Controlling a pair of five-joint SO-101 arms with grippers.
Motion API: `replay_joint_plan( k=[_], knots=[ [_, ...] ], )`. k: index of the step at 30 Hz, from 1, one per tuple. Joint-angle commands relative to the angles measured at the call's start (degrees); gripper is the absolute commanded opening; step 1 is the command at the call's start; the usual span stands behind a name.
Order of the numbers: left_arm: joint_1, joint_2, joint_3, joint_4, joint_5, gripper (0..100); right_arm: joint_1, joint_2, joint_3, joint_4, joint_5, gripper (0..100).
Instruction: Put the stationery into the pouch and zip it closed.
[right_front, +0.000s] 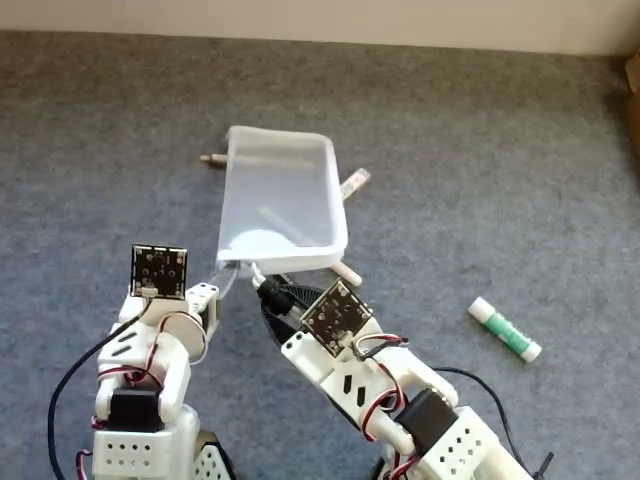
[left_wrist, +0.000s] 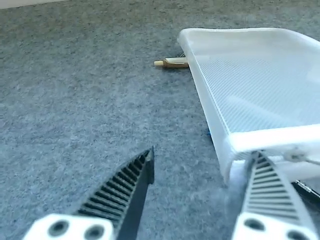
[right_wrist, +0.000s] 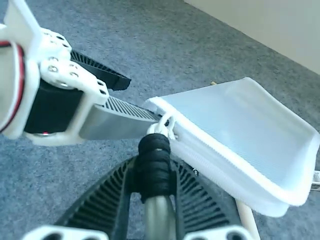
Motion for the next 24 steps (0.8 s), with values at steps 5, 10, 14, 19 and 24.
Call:
replay_joint_plan(
  k=[5, 10, 14, 19, 24],
  knots=[
    [-1.19, -0.31, -0.4, -3.34, 0.0, 12, 0.48, -1.19, -0.92, 0.04, 0.79, 0.5],
    [-1.98, -0.31, -1.54, -3.08, 0.0, 7, 0.84, -1.19, -0.92, 0.04, 0.88, 0.5],
    [-4.7, -0.31, -1.89, -3.08, 0.0, 1, 2.33, -1.19, -1.27, 0.04, 0.88, 0.5],
    [-7.16, -0.31, -1.89, -3.08, 0.26, 1, 5.58, -1.19, -1.54, 0.04, 0.88, 0.5],
    [-8.57, -0.31, -1.98, -3.08, 0.26, 1, 7.78, -1.19, -1.54, 0.04, 0.88, 0.5]
  ],
)
